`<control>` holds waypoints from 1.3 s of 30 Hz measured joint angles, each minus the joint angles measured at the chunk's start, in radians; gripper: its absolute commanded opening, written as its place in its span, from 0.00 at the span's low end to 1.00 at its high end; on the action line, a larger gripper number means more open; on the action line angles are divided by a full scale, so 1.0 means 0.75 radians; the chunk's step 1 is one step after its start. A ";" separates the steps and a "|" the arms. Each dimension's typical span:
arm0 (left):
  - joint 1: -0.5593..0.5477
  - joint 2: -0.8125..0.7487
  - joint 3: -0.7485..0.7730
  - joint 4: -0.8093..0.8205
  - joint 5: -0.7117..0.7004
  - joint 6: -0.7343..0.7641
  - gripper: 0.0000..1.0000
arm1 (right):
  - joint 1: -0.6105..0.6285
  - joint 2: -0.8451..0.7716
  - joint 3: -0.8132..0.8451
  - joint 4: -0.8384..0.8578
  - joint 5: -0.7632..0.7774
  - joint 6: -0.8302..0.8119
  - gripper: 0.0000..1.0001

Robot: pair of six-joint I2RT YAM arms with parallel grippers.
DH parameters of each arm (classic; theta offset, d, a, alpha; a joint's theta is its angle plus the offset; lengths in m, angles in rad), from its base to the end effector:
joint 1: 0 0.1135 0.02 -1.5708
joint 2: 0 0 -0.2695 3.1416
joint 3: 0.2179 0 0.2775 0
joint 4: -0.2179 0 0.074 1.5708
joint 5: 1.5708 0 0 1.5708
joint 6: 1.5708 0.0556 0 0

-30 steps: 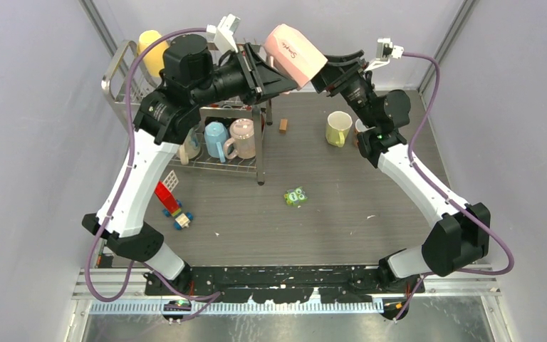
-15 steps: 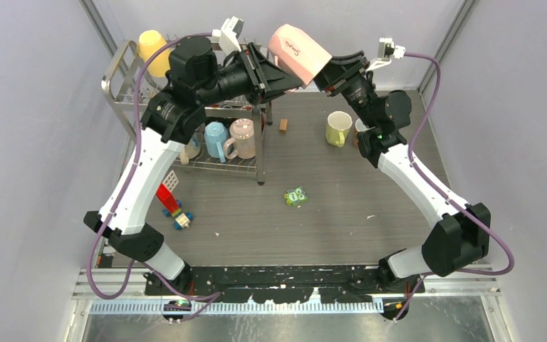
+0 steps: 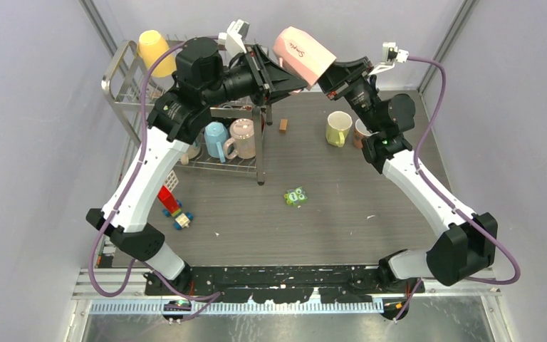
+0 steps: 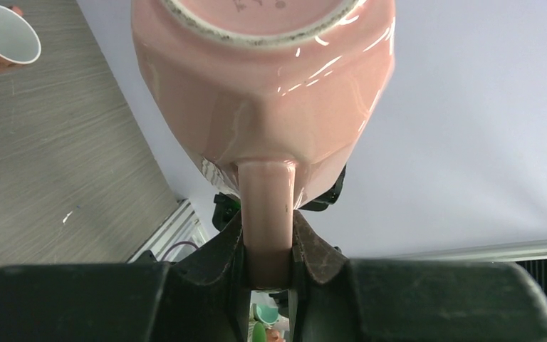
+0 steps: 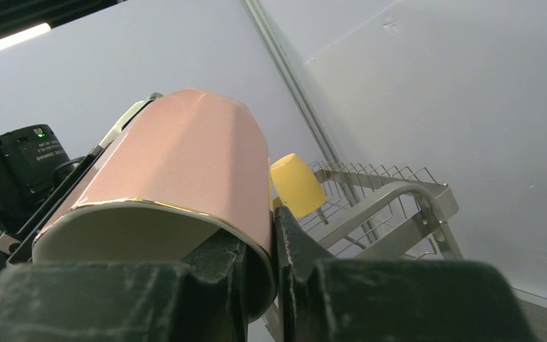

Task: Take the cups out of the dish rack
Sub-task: Place the cup at the center of the board.

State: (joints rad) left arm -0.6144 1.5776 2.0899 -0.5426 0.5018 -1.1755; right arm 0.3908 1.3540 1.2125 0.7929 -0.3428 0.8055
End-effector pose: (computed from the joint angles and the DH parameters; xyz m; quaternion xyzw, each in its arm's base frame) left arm 0.2716 -0.2244 0.5644 -0.0264 0.7159 -0.6377 0.2829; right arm 0.3065 0.1465 0.4745 -0.0596 0.4593 0.5598 0.6871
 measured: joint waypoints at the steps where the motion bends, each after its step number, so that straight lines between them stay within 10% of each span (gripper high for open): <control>1: 0.000 0.001 -0.003 -0.001 0.001 -0.004 0.25 | 0.000 -0.003 -0.004 -0.010 0.004 0.000 0.01; 13: 0.000 0.007 -0.005 0.041 -0.013 0.045 0.82 | 0.000 -0.050 -0.057 -0.156 0.057 0.018 0.01; 39: 0.001 -0.133 -0.060 -0.184 -0.241 0.447 0.94 | -0.004 -0.181 0.065 -1.014 0.466 -0.017 0.01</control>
State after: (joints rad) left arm -0.6140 1.4776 2.0449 -0.6807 0.3210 -0.8406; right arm 0.3878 1.2186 1.2610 0.0322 0.0071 0.7925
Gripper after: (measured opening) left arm 0.930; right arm 0.189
